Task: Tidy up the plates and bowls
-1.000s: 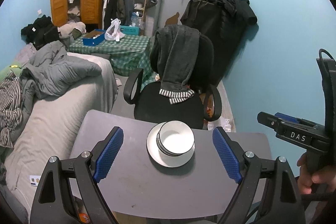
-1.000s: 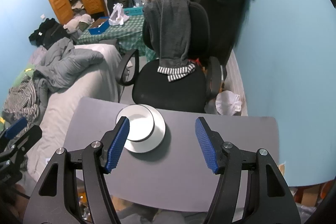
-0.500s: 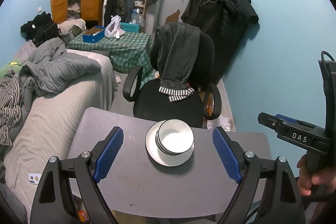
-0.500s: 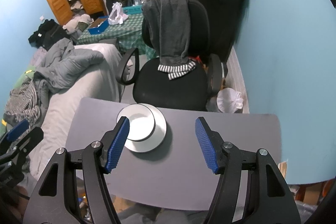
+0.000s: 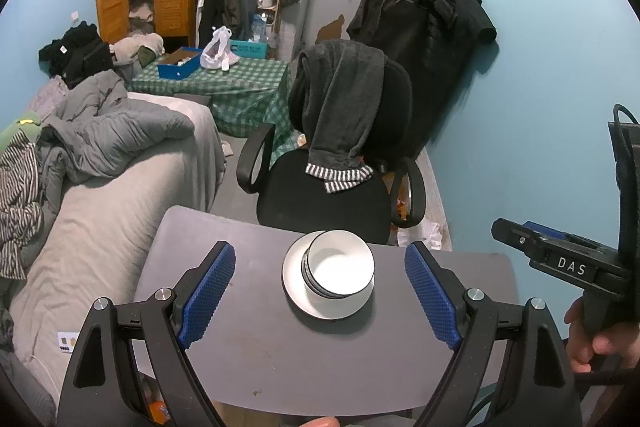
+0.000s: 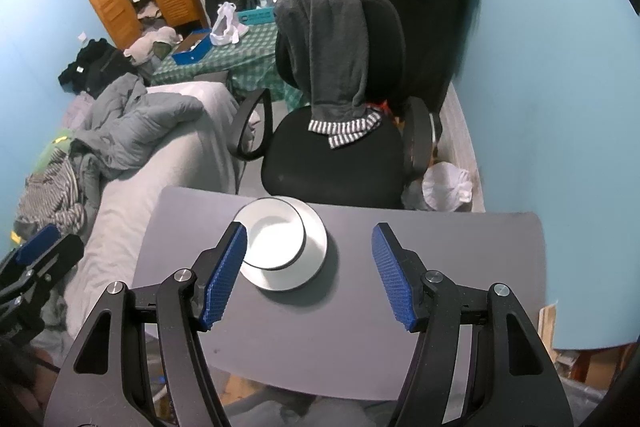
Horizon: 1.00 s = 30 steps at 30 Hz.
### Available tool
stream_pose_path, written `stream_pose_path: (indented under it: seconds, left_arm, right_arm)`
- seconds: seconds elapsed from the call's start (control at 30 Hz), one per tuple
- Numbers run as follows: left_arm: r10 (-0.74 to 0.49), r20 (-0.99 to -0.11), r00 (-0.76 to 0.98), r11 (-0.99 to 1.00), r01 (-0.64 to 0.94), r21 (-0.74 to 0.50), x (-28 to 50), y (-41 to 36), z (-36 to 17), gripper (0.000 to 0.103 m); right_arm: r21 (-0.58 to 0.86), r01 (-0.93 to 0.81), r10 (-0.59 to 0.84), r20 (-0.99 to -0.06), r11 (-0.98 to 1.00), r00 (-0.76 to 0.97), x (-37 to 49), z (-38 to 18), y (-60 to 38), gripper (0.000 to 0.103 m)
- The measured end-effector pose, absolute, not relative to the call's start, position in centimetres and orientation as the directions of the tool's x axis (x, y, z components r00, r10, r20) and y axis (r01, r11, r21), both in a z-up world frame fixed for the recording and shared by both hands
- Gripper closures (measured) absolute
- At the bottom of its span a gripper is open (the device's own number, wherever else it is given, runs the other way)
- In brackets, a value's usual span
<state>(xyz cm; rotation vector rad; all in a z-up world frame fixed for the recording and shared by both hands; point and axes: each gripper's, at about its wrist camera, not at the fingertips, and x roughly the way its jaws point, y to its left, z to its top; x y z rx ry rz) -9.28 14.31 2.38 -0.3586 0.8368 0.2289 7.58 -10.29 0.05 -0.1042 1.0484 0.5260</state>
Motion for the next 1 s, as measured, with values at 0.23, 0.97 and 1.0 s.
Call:
stream_pose_path:
  seconds: [0.23, 0.97, 1.0]
  left_arm:
    - [0.05, -0.759, 0.649, 0.907, -0.347, -0.237, -9.0, 15.0, 2.3, 0.015]
    - [0.071, -0.74, 0.669, 0.917, -0.336, -0.216, -9.3, 13.7, 2.7, 0.015]
    - [0.075, -0.743, 0.666, 0.918, -0.337, -0.209, -9.3, 13.6, 2.7, 0.015]
  right_arm:
    - [0.159, -0.457, 0.36, -0.845, 0.875, 0.395, 7.8, 0.0, -9.9, 0.039]
    - [0.17, -0.461, 0.367, -0.849, 0.871, 0.38, 8.3, -0.2, -10.2, 0.039]
    - [0.17, -0.462, 0.367, -0.85, 0.87, 0.379, 8.2, -0.2, -10.2, 0.039]
